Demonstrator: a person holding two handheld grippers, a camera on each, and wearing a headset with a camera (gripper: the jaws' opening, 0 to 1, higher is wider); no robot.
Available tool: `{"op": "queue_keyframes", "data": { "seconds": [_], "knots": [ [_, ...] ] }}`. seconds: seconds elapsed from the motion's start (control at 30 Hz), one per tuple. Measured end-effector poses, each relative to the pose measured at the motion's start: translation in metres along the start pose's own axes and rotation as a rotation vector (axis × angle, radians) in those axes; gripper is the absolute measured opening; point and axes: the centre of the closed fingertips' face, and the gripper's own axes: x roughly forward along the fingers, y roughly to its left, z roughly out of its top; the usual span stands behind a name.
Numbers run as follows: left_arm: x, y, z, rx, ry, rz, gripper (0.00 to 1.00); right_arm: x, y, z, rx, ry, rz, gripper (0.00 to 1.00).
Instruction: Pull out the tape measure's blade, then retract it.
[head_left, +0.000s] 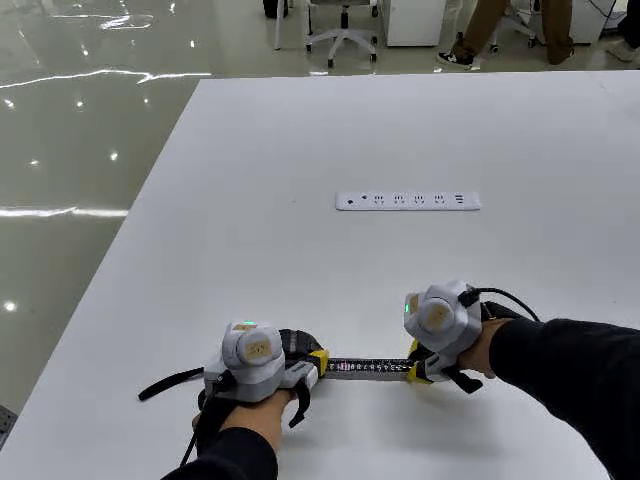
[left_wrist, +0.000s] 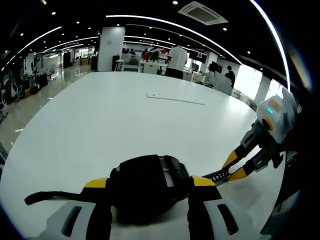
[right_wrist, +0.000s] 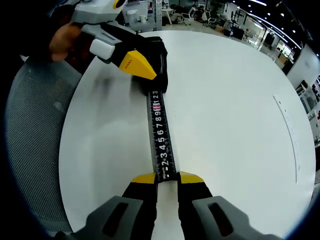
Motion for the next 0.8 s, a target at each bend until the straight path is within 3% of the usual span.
{"op": "queue_keyframes", "data": {
  "seconds": [0.8],
  "knots": [
    [0.000, -0.001, 0.000, -0.005, 0.002, -0.007, 0.57, 0.010, 0.001, 0.021, -0.007, -0.033, -0.003, 0.10]
  ]
}}
